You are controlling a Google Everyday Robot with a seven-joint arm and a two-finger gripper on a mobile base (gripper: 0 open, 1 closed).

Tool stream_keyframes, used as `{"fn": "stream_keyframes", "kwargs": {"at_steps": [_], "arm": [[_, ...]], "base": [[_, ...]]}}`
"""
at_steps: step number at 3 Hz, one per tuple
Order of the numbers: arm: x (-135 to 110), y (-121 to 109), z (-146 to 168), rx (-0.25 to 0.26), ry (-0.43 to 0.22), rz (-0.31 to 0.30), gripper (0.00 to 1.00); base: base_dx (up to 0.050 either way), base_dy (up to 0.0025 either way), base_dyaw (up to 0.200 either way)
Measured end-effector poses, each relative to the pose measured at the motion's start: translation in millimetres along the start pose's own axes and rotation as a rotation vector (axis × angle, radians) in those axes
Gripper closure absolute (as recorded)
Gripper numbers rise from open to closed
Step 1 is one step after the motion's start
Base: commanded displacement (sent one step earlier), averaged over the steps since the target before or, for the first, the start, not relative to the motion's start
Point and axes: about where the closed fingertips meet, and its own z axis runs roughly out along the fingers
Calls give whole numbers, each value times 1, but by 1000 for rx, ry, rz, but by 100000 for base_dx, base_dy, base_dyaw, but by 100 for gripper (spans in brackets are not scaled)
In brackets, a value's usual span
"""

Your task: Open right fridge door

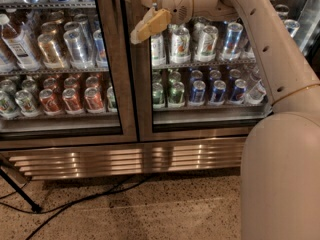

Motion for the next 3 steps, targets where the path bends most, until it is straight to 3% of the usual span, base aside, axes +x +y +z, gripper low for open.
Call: {"fn": "stream_keyframes", "kwargs": {"at_steps": [1,3], "arm": [[-4,11,4,-67,-63,88,0],[-4,13,1,-83,-66,80,0]], "base": [[0,0,0],[0,0,0]]}}
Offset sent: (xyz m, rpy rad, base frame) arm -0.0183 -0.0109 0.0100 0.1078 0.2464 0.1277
